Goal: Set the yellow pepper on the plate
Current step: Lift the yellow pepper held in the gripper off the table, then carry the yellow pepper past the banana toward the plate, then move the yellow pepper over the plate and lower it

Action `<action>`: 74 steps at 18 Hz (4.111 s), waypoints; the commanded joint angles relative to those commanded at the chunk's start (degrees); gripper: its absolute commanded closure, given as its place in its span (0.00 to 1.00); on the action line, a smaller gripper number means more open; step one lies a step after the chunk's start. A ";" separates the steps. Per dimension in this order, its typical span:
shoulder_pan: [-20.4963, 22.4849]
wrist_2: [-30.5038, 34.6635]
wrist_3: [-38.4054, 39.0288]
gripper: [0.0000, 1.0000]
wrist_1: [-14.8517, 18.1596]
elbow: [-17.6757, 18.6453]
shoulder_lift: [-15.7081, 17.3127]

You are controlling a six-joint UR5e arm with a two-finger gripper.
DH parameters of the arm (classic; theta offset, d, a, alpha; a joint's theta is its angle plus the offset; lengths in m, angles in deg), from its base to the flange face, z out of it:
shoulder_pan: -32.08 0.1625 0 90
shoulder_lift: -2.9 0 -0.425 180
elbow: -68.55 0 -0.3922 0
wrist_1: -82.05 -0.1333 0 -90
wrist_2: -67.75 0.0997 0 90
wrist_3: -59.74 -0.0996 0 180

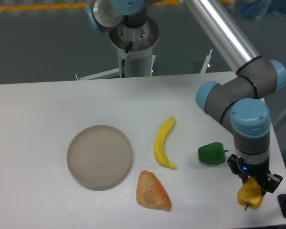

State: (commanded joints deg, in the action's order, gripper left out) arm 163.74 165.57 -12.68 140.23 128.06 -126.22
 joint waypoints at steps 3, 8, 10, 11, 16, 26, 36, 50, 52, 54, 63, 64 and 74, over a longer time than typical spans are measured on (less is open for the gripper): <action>0.00 -0.26 0.35 0.62 0.70 0.70 1.41; 0.17 -0.61 0.35 0.62 0.70 4.47 4.39; 0.26 -0.61 0.88 0.62 1.05 6.41 6.32; 0.35 -0.70 1.05 0.62 1.75 7.37 7.46; 0.17 -4.91 4.13 0.62 4.31 12.64 14.32; -7.28 -9.05 30.99 0.62 4.31 19.25 17.76; -10.02 -11.16 34.71 0.62 4.13 19.51 17.76; -10.37 -10.90 35.07 0.62 3.69 19.25 17.50; -10.37 -10.90 35.07 0.62 3.69 19.25 17.49; -10.37 -10.90 35.07 0.63 3.69 19.25 17.58; -12.21 -10.37 37.00 0.62 3.78 21.96 18.37; -12.56 -10.37 37.00 0.62 3.78 23.45 19.50; -22.67 -10.63 54.67 0.62 3.26 33.38 21.01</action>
State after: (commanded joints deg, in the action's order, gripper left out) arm 141.07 154.94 41.99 143.49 161.44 -105.21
